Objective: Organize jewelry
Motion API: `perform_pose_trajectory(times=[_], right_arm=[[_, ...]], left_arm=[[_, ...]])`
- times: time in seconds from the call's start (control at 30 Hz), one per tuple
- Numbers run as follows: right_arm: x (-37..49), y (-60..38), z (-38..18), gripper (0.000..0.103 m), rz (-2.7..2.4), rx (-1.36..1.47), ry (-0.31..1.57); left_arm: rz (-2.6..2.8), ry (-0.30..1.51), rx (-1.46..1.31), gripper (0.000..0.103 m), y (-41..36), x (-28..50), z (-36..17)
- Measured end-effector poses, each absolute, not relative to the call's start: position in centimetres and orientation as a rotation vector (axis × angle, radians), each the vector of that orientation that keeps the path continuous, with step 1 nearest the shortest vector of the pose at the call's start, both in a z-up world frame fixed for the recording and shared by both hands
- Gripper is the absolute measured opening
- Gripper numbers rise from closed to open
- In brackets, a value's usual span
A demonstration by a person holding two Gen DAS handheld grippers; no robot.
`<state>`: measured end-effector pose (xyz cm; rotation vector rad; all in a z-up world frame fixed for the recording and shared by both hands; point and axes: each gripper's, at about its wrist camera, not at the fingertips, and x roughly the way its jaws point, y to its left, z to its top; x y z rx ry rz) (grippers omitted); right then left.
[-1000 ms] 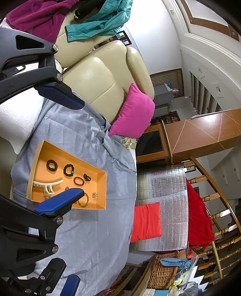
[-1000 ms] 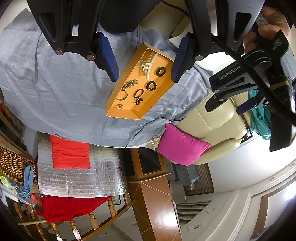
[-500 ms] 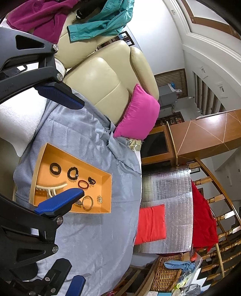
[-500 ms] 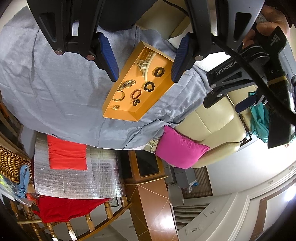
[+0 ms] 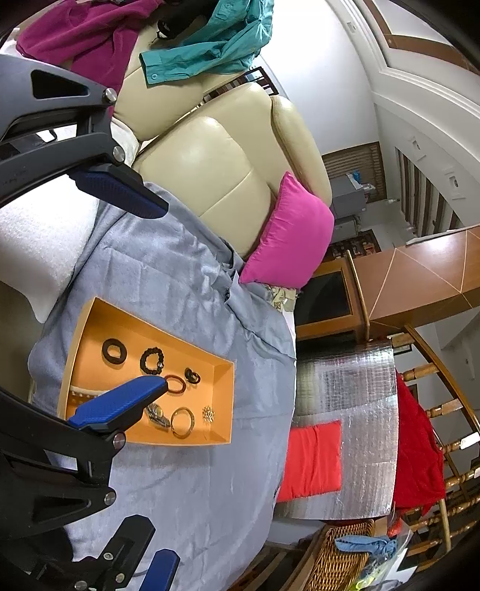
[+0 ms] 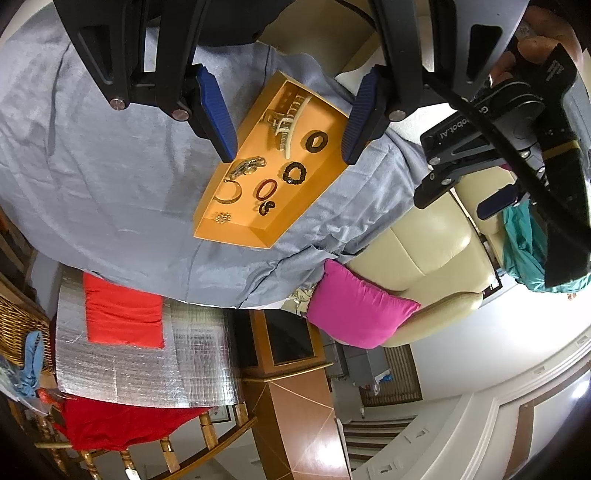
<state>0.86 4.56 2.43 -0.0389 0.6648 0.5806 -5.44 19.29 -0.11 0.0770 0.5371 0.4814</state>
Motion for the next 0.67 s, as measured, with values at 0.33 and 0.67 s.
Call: perform_pose_trajectory(times=[0.33, 0.67], right_arm=[[3.0, 6.4, 1.7, 0.063, 0.599, -0.044, 0.692], [5.4, 3.9, 0.9, 0.063, 0.589, 0.010, 0.696]], left_arm=[[0.494, 0.564, 0.073, 0.087, 20.8, -3.9, -0.7], [0.436, 0.554, 0.117, 0.087, 18.5, -1.4, -0.5]])
